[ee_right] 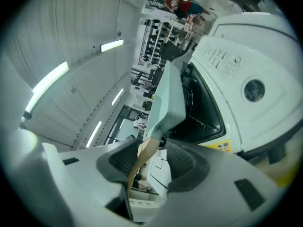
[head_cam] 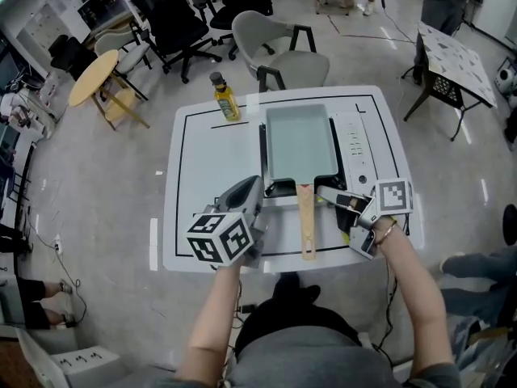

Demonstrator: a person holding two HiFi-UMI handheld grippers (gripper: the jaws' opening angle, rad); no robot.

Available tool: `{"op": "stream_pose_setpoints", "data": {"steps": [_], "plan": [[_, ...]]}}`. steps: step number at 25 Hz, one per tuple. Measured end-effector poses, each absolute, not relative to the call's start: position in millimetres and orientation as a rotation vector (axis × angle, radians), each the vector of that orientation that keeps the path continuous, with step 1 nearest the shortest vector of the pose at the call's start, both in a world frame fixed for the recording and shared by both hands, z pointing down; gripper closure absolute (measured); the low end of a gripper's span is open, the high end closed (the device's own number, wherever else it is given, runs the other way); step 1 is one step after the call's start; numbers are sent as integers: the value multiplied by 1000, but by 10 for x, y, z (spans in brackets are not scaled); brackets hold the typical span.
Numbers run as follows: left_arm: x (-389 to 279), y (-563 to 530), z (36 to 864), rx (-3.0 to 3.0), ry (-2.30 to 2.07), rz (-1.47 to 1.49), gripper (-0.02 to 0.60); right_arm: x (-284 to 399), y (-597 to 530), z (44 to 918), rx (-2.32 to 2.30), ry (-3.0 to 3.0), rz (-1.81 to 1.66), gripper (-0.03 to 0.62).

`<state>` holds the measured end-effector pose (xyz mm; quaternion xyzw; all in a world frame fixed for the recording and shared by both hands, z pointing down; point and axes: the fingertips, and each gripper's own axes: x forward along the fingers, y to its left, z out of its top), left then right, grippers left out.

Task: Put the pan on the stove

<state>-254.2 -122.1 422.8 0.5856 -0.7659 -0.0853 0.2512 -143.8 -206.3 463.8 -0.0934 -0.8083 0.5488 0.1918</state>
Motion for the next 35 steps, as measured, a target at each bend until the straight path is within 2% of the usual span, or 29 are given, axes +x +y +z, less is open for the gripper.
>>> {"op": "stream_pose_setpoints", "data": {"steps": [8, 13, 16, 35], "plan": [[-2506, -1181, 4219, 1586, -2110, -214, 575, -1251, -2242, 4405, 35, -2548, 1154, 513], [-2464, -1148, 4160, 1593, -2134, -198, 575, -1173, -2283, 4188, 161, -2684, 860, 536], [-2445, -1114, 4124, 1595, -2140, -206, 575, -1121, -2272, 4107, 228, -2729, 713, 584], [-2285, -990, 4035, 1612, -2181, -147, 575, -892, -2244, 3892, 443, -2851, 475, 591]]}}
